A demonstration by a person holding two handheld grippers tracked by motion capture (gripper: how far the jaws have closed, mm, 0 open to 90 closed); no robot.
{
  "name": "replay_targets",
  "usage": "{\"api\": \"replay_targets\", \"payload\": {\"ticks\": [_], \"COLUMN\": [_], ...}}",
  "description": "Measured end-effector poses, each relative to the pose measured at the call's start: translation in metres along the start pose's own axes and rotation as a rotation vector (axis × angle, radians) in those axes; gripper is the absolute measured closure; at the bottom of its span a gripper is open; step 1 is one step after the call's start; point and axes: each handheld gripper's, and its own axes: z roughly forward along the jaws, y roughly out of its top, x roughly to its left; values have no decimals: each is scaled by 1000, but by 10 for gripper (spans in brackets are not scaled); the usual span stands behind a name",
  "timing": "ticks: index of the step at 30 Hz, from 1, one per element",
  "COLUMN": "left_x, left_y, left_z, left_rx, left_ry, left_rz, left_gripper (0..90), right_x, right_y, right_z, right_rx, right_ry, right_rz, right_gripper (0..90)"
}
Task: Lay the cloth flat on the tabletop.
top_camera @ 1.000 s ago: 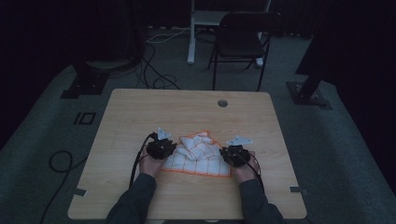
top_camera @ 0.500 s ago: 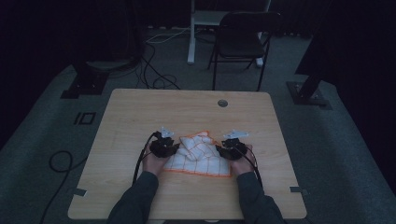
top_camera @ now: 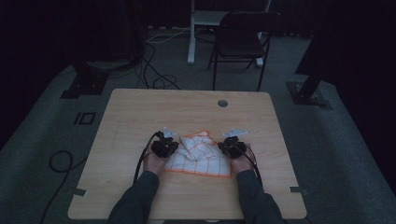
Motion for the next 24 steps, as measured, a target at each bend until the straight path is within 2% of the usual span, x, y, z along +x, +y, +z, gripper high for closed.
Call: {"api": "replay_targets", "payload": {"ticks": [6,10,16,19,22,24], "left_x": [4,9,15,17,18,18], "left_y": [-3,-7,-12,-12,-11,-10], "left_z": [-2,-4,-8,-10,-10,-11], "left_rx": [-12,-32,-72,-85,-99,-105], "left_ry": [8,11,57,66,57,55], "left_rz": [-18,-57,-104,-121,-130,-133], "left_gripper": [877,878,878,878,869,825], "right_x": [-4,-7,-11,-14,-15,-15], "right_y": [-2,-5,-9,-11,-12,-12], "right_z": [-5,-8,-13,-15,-15,-15], "right_rx": [-8,-12,-13,-15,-13,-18], "right_ry": [-16,-34,-49,-55,-51,-49], "right_rz": [4,17,36,40,47,45], "right_gripper": [898,898,899,899,895,889]}}
